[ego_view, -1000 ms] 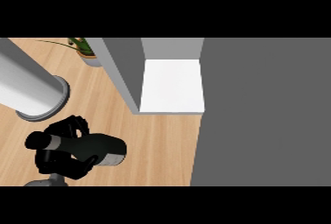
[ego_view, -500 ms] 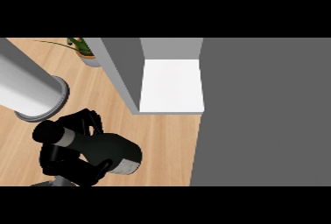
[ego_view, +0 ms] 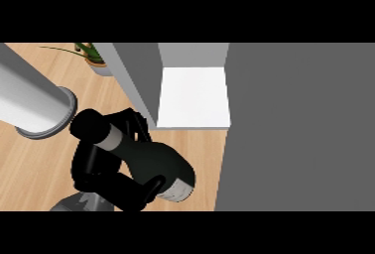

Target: Pick up the wine, place it into the cabinet and close the cabinet

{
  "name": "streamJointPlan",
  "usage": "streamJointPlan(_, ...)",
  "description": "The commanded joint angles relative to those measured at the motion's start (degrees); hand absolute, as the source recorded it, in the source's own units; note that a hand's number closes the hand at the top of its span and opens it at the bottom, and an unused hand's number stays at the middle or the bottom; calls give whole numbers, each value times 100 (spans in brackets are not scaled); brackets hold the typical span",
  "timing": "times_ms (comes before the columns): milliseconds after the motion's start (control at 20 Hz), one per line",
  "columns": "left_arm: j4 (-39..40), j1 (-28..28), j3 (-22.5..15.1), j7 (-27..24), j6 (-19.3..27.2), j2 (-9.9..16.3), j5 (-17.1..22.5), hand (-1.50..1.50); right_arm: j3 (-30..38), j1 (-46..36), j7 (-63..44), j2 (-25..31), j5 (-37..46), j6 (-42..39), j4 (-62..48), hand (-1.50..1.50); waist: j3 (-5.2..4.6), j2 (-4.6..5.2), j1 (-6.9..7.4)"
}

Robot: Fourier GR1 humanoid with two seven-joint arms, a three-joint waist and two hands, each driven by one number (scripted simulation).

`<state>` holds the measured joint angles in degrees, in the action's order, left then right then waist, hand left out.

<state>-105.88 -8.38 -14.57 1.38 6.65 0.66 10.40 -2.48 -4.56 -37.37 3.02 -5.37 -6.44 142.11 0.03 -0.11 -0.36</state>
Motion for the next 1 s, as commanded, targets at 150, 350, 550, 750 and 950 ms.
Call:
streamJointPlan(150, 345, -1144, -664, 455, 1315, -64, 33, 150, 31, 486, 207, -56, -550, -213, 408, -150, 1, 7, -29)
streamJointPlan(350, 587, -1585, -1268, 375, 2196, -65, -206, 150, 99, 219, -147, -50, -536, -17, 536, -150, 0, 4, -36)
streamJointPlan(550, 1025, -2133, -1354, 473, 2739, -65, -211, 150, 203, 319, -138, -1, -699, -172, 587, -150, 1, 3, -63)
streamJointPlan(750, 1432, -2221, -1384, 221, 2873, -65, -50, 150, -16, 116, -278, -38, -431, -76, 562, -150, -3, 9, -47)
streamJointPlan(950, 1783, -2575, -1115, 132, 2631, -65, -94, 150, 100, 441, 35, -62, -604, -292, 517, -150, -1, 12, -49)
